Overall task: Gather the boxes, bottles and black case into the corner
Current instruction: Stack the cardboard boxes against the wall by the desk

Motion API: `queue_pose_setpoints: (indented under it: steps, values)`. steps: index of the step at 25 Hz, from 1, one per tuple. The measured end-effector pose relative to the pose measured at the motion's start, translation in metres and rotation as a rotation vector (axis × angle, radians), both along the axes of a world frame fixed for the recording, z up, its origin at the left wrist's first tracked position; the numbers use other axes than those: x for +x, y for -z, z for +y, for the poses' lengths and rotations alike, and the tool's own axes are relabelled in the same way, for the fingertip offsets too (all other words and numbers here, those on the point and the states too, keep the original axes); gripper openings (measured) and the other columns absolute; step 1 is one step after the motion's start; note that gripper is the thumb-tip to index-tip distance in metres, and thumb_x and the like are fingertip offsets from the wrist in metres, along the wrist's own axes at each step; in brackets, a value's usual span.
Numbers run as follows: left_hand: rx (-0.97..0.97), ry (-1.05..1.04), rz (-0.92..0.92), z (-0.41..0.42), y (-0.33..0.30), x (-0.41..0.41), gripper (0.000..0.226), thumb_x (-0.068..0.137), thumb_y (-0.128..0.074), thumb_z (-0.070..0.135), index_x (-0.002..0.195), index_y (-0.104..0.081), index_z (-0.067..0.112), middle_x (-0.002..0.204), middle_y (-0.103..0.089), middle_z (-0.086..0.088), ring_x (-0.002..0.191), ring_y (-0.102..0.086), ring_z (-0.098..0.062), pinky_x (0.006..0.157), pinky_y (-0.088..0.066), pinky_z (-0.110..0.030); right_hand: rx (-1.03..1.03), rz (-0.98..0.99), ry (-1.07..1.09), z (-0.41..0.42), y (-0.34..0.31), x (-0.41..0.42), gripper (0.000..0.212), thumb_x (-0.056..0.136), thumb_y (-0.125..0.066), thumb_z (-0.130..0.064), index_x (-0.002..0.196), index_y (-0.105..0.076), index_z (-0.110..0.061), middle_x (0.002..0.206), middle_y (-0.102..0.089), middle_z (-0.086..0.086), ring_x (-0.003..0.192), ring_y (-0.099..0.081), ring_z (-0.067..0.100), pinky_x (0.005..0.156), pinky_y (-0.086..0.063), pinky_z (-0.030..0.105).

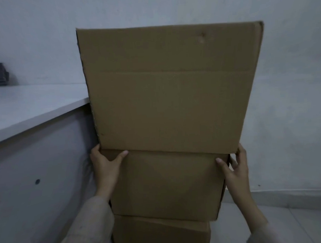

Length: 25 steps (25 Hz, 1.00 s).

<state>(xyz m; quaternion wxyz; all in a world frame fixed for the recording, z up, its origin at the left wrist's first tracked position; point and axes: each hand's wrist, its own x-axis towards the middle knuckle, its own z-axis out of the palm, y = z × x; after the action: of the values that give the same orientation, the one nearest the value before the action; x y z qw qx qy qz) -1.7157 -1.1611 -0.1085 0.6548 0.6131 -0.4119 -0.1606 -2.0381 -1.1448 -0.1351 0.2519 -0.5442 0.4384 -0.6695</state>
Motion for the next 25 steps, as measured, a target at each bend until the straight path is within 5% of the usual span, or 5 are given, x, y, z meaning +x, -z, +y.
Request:
queue_pose_setpoints:
  steps: [8, 10, 13, 20, 25]
  values:
    - [0.03, 0.04, -0.048, 0.0, 0.002, -0.005, 0.091, 0.078, -0.068, 0.038, 0.147, -0.013, 0.016, 0.153, -0.019, -0.006, 0.14, -0.021, -0.021, 0.113, -0.022, -0.039, 0.112, 0.105, -0.094, -0.008, -0.011, 0.02, 0.084, 0.078, -0.05, -0.063, 0.142, -0.007, -0.031, 0.131, -0.034, -0.027, 0.11, -0.041, -0.018, 0.091, -0.031, 0.001]
    - [0.025, 0.004, -0.034, -0.004, 0.0, -0.006, 0.086, 0.081, -0.064, 0.039, 0.147, -0.015, 0.012, 0.153, -0.018, -0.008, 0.142, -0.019, -0.024, 0.114, -0.019, -0.037, 0.123, 0.112, -0.077, -0.013, -0.012, 0.021, 0.078, 0.086, -0.053, -0.047, 0.143, -0.006, -0.021, 0.138, -0.032, -0.013, 0.121, -0.037, -0.001, 0.098, -0.031, 0.009]
    - [-0.005, -0.004, -0.026, -0.004, 0.006, -0.006, 0.085, 0.083, -0.063, 0.038, 0.148, -0.013, 0.015, 0.155, -0.016, -0.006, 0.144, -0.015, -0.02, 0.114, -0.013, -0.031, 0.096, 0.111, -0.057, -0.014, -0.009, 0.022, 0.08, 0.085, -0.057, -0.039, 0.143, -0.006, -0.019, 0.143, -0.026, -0.009, 0.128, -0.033, 0.004, 0.094, -0.03, -0.003]
    - [0.275, 0.127, 0.036, 0.02, 0.133, 0.003, 0.079, 0.09, -0.052, 0.036, 0.149, -0.007, 0.01, 0.158, -0.016, -0.008, 0.144, -0.019, -0.023, 0.118, -0.015, -0.036, 0.299, 0.127, -0.06, 0.016, 0.106, 0.025, 0.081, 0.08, -0.066, -0.027, 0.142, -0.017, -0.013, 0.145, -0.032, 0.005, 0.132, -0.036, 0.018, 0.113, -0.031, 0.045]
    - [0.479, 0.224, 0.031, 0.032, 0.211, 0.012, 0.076, 0.085, -0.056, 0.041, 0.146, -0.021, 0.01, 0.152, -0.03, -0.01, 0.139, -0.03, -0.026, 0.116, -0.024, -0.04, 0.522, 0.144, -0.123, 0.034, 0.195, 0.03, 0.105, 0.068, -0.075, -0.019, 0.143, -0.002, -0.014, 0.14, -0.026, -0.001, 0.133, -0.033, 0.02, 0.111, -0.033, 0.046]
